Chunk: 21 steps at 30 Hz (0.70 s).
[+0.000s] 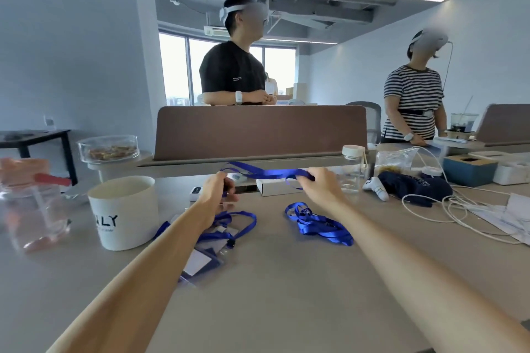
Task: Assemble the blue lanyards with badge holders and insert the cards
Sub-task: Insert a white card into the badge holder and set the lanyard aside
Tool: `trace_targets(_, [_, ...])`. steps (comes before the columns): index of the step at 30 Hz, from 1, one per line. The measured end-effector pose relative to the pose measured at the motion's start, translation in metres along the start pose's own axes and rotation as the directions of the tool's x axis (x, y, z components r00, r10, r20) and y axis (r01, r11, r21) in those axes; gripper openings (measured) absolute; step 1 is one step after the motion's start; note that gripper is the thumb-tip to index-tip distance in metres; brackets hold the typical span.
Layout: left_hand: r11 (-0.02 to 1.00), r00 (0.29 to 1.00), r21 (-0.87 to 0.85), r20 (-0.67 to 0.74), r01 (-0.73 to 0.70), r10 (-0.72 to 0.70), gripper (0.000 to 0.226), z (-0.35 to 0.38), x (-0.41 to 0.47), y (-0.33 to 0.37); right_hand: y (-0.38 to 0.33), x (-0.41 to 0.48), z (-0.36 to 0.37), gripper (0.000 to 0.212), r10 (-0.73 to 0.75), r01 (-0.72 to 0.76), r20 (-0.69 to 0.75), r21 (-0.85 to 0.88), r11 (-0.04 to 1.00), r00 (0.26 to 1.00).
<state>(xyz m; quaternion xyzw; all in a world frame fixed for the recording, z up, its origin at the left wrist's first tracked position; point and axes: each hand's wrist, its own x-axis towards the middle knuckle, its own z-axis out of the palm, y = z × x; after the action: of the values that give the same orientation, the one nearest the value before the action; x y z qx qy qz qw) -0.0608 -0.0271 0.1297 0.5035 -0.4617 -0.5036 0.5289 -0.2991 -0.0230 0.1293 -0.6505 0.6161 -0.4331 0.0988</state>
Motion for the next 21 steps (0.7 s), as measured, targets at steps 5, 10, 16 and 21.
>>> trace_targets(5, [0.991,0.972,0.13,0.224,0.041,-0.069,0.045,-0.033,-0.045,-0.009,-0.042,-0.029,0.051,0.032,-0.031,-0.002,0.235,0.139,0.99,0.971])
trace_targets(10, [0.992,0.978,-0.108,0.203,0.066,-0.043,0.036,-0.071,-0.086,-0.026,-0.063,-0.057,0.108,0.014,-0.152,0.053,0.382,0.256,0.965,0.911])
trace_targets(16, [0.994,0.999,0.105,-0.051,-0.014,0.019,0.041,-0.115,-0.104,-0.061,-0.062,-0.103,0.146,0.07,-0.068,-0.103,0.421,0.371,0.923,0.905])
trace_targets(21, [0.998,0.999,-0.053,-0.032,0.03,-0.031,0.027,-0.113,-0.106,-0.078,-0.058,-0.12,0.149,0.025,-0.165,0.027,0.423,0.313,0.95,0.891])
